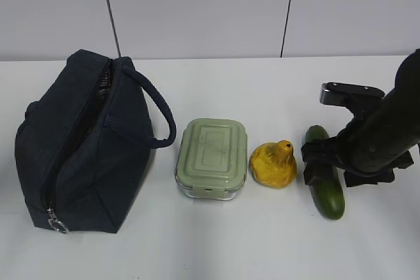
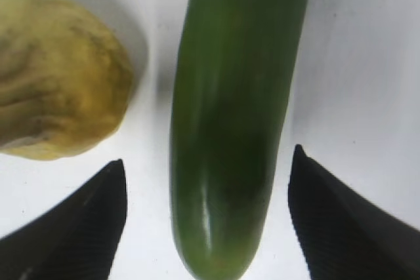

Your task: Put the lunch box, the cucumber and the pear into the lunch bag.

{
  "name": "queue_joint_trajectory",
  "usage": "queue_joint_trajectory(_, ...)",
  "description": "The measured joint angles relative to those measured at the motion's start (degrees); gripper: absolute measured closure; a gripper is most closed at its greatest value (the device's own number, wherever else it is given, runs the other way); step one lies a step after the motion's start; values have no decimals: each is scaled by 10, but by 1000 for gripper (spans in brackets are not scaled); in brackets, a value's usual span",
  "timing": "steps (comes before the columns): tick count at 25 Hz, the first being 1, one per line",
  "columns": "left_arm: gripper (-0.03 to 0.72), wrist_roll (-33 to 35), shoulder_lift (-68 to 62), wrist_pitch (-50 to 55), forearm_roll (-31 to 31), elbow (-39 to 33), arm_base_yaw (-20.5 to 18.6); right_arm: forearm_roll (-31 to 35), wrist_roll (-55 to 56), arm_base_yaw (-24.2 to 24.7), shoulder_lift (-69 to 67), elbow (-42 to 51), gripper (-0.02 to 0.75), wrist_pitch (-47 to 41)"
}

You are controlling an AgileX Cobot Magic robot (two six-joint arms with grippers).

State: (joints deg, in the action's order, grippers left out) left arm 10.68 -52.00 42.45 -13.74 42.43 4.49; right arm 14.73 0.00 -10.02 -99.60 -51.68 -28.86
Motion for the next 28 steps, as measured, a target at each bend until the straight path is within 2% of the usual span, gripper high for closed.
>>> queue_joint_trajectory(28, 337, 0, -26, -19, 0, 1, 0, -13, -4, 0, -42, -12, 148, -1)
